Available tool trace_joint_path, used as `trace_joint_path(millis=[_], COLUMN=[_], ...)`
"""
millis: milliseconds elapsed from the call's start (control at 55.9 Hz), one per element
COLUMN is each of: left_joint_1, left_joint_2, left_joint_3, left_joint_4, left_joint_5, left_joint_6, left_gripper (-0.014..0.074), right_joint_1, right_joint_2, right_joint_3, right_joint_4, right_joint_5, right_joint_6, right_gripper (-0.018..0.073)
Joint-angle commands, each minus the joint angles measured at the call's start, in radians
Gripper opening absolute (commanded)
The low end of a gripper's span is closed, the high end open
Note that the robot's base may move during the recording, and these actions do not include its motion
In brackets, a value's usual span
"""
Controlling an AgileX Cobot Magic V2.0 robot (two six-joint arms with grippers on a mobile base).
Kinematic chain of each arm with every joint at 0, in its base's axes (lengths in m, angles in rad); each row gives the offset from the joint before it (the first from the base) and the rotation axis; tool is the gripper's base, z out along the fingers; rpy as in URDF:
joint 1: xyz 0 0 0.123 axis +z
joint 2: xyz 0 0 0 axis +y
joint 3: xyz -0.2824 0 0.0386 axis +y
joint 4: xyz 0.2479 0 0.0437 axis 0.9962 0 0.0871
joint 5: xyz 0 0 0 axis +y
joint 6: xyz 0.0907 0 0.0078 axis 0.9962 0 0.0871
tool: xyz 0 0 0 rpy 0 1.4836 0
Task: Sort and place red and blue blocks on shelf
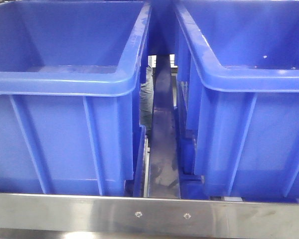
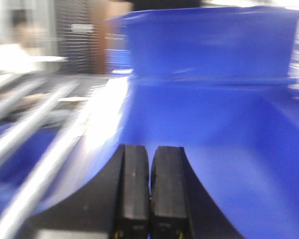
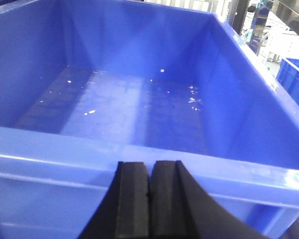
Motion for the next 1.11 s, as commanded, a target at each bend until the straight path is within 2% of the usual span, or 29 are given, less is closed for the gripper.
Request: trace_joint_path(millis=[0,107,250,375,429,483,1091], left_joint_1=[0.032,0.011,-0.066,-0.104,-0.108,-0.108,-0.108], left_joint_2=[-0.029,-0.027,-0.032,-0.032,-0.032,-0.032,-0.032], left_joint_3=[0.046,0.098,0.175,0.254,0.245,0.249,0.249], left_joint_4=[0.012,0.012,0.022,0.029,0.029,0.033,0.033], left_joint_5=[-0.093,-0.091,-0.132,-0.239,-0.199,-0.224,-0.214], left_joint_6=[-0.003,-0.003,-0.003,-0.003,-0.003,-0.003,-0.003], left_gripper=[0.008,0.008,0.008,0.008,0.008,0.008,0.008], right_joint_1=[0.0,0.0,0.0,0.0,0.0,0.0,0.0], right_joint_2=[-0.017,-0.017,-0.017,-0.017,-0.017,-0.017,-0.017], right_joint_3=[0.001,0.001,0.001,0.001,0.001,0.001,0.001], right_joint_4=[-0.007,-0.007,-0.007,-0.007,-0.007,-0.007,-0.007], right_joint_5=[-0.097,-0.097,-0.097,-0.097,-0.097,-0.097,-0.097], right_joint_6=[-0.011,-0.011,-0.011,-0.011,-0.011,-0.011,-0.011], right_gripper=[0.0049,0.0049,0.0049,0.0049,0.0049,0.0049,0.0049])
